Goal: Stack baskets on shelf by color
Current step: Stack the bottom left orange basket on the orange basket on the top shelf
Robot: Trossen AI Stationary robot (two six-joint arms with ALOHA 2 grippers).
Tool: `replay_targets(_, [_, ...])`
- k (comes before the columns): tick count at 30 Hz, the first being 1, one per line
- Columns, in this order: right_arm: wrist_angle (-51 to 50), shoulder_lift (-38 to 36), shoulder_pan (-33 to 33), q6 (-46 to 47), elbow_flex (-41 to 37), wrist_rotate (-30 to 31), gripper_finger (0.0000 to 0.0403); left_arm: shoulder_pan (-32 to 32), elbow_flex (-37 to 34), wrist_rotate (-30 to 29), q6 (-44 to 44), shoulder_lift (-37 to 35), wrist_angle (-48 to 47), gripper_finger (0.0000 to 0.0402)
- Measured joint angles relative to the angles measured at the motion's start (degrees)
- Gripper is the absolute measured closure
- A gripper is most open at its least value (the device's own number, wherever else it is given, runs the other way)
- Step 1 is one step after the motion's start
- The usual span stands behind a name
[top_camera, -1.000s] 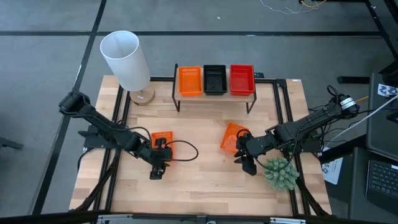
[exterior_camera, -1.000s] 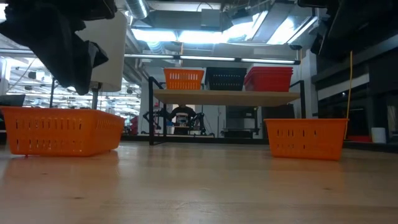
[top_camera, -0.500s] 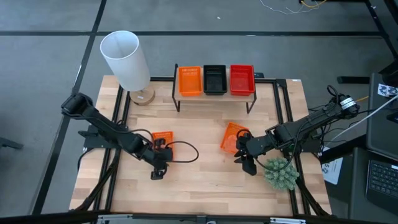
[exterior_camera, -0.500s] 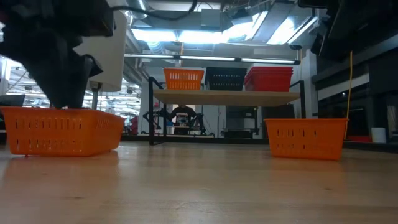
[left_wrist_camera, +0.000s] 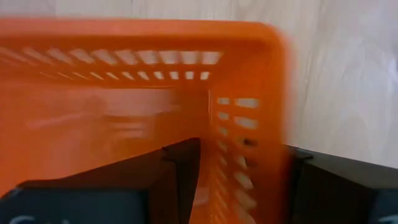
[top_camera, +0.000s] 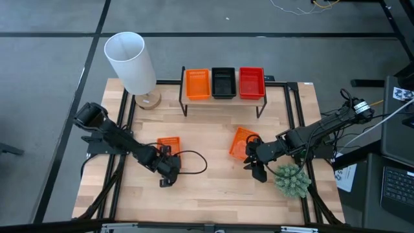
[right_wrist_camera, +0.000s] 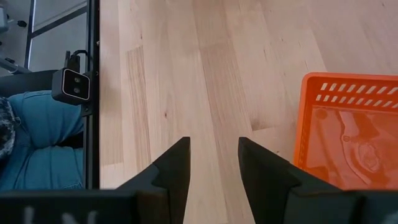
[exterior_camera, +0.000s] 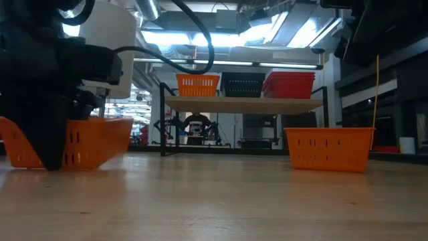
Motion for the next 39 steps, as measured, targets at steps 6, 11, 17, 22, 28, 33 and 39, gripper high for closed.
replay_targets(6, [0.0,0.0,0.0,0.0,0.0,0.0,0.0270,0.0,0.1,-0.7,-1.2,0.5,0.3,0.0278])
replay_targets(11, [0.0,0.0,0.0,0.1,0.0,0.0,0.0270,0.0,0.1,-1.7,-1.2,0.5,0.3,0.0278])
replay_targets(17, [0.0,0.0,0.0,0.0,0.0,0.0,0.0270,0.0,0.0,-2.3,-1.1,0.5,0.2,0.0279])
replay_targets(22, [0.0,0.0,0.0,0.0,0.0,0.0,0.0270,0.0,0.0,-2.6,-0.8,0.5,0.1,0.0308])
replay_targets(28, [0.0,0.0,0.0,0.0,0.0,0.0,0.0269,0.0,0.0,-3.2,-1.0,0.5,0.1,0.0390])
replay_targets(33, [0.0,0.0,0.0,0.0,0.0,0.0,0.0269,0.0,0.8,-3.3,-0.6,0.6,-0.2,0.0400])
replay_targets(39, [0.0,0.0,0.0,0.0,0.0,0.0,0.0269,0.0,6.0,-1.4,7.2,0.7,0.2,0.0401])
